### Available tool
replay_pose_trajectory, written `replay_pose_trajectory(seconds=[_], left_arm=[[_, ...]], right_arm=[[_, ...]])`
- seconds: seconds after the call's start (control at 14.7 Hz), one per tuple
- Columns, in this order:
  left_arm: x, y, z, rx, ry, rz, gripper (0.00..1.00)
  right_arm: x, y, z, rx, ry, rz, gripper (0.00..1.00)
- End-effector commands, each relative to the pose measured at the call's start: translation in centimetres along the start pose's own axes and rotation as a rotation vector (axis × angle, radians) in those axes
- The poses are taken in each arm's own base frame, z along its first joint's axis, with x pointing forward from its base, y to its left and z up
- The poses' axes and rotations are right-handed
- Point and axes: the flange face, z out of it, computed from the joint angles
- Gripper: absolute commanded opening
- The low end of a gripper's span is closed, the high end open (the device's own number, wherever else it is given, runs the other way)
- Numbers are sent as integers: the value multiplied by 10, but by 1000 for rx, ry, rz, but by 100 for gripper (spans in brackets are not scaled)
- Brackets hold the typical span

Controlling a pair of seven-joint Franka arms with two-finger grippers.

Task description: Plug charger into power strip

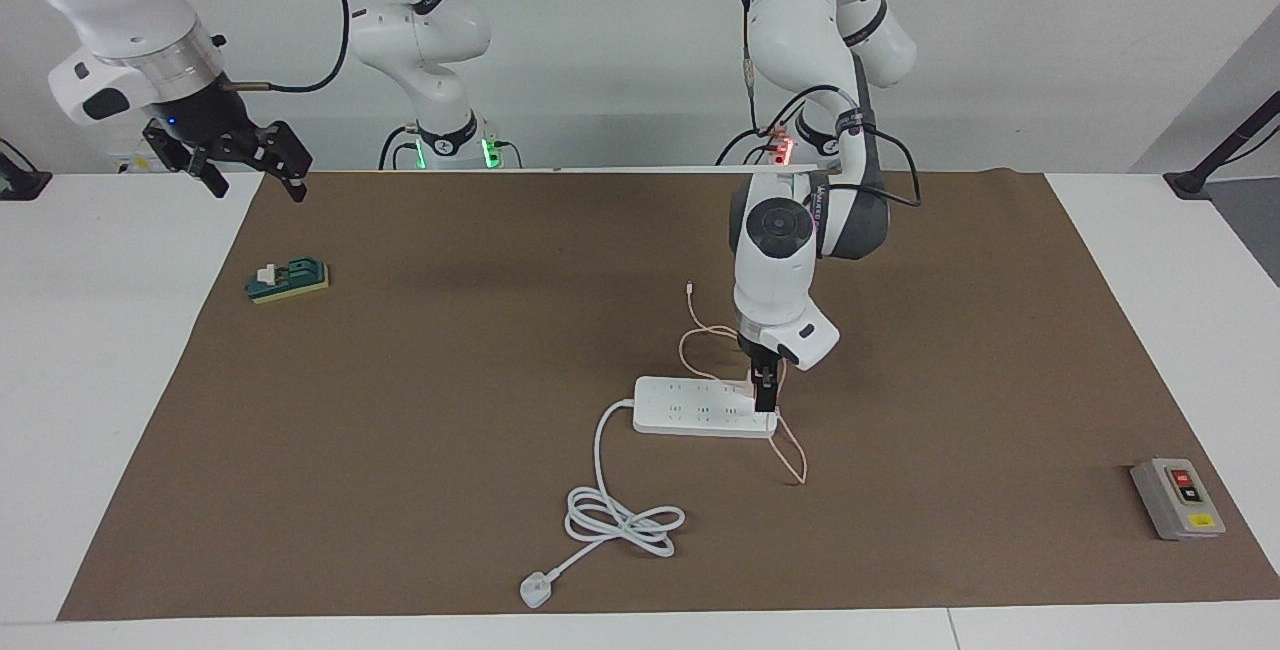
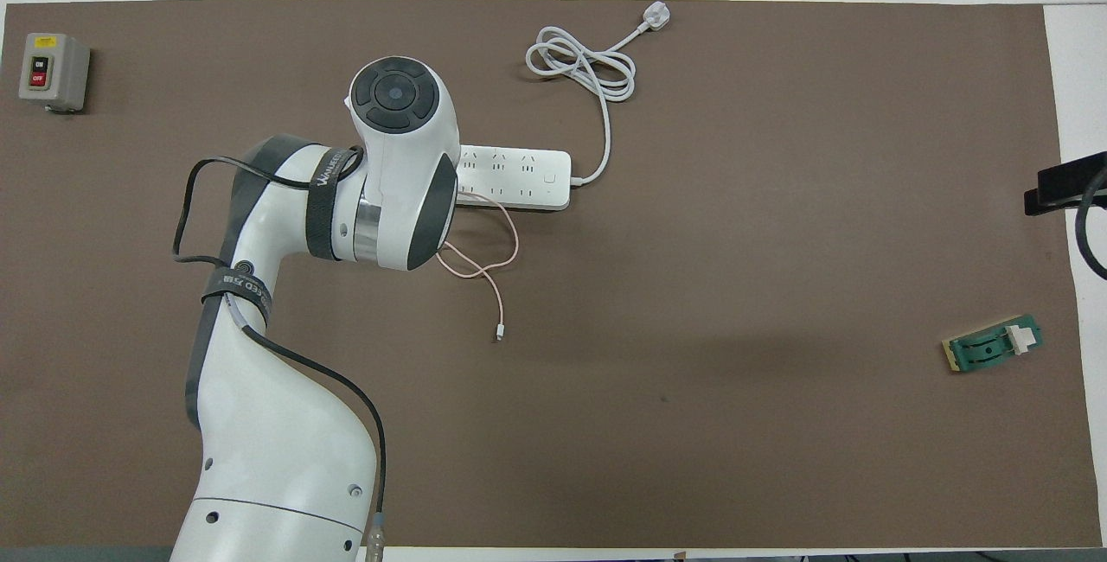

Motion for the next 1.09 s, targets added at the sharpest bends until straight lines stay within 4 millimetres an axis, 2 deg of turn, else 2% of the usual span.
replay_pose_trajectory(seconds=[0.0,0.27,0.48,0.54,0.68,0.81,1.02], left_arm=[[48,12,-100,0,-148,92,100],[115,5,-147,-20,-164,289,100],[159,1,-172,-63,-153,504,100],[168,1,-183,-77,-146,582,100],[183,-3,-194,-70,-150,696,100],[195,-6,-197,-63,-142,773,100],[220,-8,-203,-93,-122,983,100]], right_arm=[[-4,-1,-3,19,-10,13,100],[-4,-1,-3,19,-10,13,100],[-4,-1,-3,19,-10,13,100],[-4,-1,-3,19,-10,13,100],[-4,-1,-3,19,-10,13,100],[-4,-1,-3,19,-10,13,100],[-4,-1,-3,19,-10,13,100]])
